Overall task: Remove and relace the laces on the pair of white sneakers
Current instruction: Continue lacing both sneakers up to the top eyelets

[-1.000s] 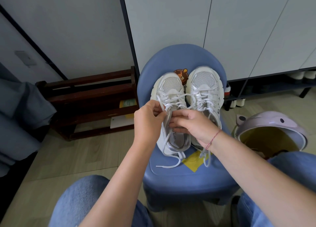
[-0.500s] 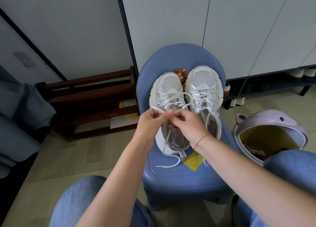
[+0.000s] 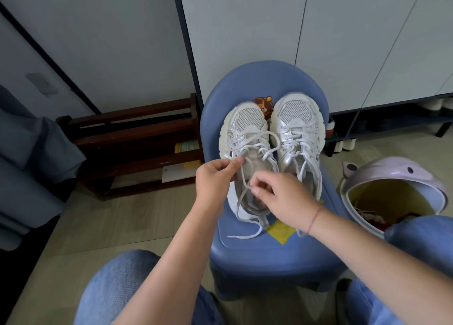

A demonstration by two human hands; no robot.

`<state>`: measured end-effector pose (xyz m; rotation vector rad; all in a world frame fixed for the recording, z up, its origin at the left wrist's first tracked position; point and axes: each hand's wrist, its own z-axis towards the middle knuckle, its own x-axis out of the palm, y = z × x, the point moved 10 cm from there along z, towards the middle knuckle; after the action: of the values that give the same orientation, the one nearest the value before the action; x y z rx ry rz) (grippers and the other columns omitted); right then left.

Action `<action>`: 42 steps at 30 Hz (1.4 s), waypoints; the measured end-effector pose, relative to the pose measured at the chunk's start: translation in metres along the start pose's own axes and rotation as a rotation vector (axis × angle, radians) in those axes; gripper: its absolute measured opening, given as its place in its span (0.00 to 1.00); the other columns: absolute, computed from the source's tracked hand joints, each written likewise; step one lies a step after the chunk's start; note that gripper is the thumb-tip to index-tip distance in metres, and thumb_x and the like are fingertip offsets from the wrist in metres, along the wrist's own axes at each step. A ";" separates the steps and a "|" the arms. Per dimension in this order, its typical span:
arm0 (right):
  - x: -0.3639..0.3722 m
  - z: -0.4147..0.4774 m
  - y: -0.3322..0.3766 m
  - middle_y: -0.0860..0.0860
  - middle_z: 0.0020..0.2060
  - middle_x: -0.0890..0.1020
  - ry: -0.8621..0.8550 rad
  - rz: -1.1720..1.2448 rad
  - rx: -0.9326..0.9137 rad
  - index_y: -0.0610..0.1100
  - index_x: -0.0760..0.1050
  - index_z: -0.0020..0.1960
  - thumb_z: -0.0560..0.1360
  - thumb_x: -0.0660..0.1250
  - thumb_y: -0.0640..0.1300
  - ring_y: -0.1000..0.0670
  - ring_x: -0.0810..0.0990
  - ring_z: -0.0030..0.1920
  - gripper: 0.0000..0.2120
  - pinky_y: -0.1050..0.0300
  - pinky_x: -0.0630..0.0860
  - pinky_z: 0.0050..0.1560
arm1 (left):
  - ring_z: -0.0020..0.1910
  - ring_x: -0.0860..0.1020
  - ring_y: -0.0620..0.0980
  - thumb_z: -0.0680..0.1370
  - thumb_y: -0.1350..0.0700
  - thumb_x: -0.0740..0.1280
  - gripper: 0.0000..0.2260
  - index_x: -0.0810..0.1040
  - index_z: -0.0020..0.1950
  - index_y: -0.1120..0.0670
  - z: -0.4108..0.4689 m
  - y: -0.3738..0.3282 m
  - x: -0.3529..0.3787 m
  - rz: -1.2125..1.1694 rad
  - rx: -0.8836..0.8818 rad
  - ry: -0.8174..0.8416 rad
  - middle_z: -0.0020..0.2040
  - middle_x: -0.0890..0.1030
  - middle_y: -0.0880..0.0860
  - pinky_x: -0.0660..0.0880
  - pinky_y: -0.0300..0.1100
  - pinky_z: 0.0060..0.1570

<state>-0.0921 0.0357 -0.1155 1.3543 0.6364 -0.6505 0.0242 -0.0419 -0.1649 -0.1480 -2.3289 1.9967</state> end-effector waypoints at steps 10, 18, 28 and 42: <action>0.052 -0.063 0.003 0.52 0.41 0.77 0.671 -0.383 -0.054 0.49 0.72 0.43 0.78 0.62 0.46 0.50 0.74 0.43 0.05 0.56 0.71 0.45 | 0.35 0.81 0.46 0.75 0.57 0.74 0.06 0.83 0.40 0.59 0.001 0.009 0.006 -0.135 -0.107 0.023 0.37 0.85 0.53 0.79 0.36 0.45; 0.001 0.010 -0.034 0.52 0.30 0.80 -0.011 0.278 0.225 0.45 0.77 0.51 0.78 0.65 0.47 0.57 0.76 0.24 0.07 0.65 0.71 0.33 | 0.43 0.75 0.54 0.75 0.58 0.74 0.06 0.82 0.39 0.59 0.001 0.012 0.010 -0.188 -0.144 0.035 0.42 0.80 0.60 0.79 0.43 0.51; 0.037 0.005 -0.009 0.49 0.25 0.75 0.281 0.505 0.206 0.41 0.73 0.37 0.76 0.67 0.38 0.58 0.67 0.19 0.09 0.67 0.64 0.22 | 0.37 0.76 0.48 0.74 0.58 0.75 0.04 0.84 0.40 0.58 0.003 0.014 0.009 -0.177 -0.148 0.029 0.37 0.81 0.54 0.79 0.39 0.47; 0.016 0.004 -0.033 0.46 0.29 0.77 0.061 0.638 0.375 0.41 0.76 0.52 0.78 0.65 0.42 0.54 0.72 0.22 0.05 0.65 0.67 0.21 | 0.42 0.77 0.52 0.75 0.59 0.74 0.05 0.83 0.45 0.61 0.003 0.015 0.011 -0.219 -0.156 0.028 0.41 0.82 0.57 0.79 0.41 0.52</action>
<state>-0.1060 0.0271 -0.1489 1.8147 0.1002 -0.2102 0.0138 -0.0411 -0.1803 0.0674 -2.3661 1.7028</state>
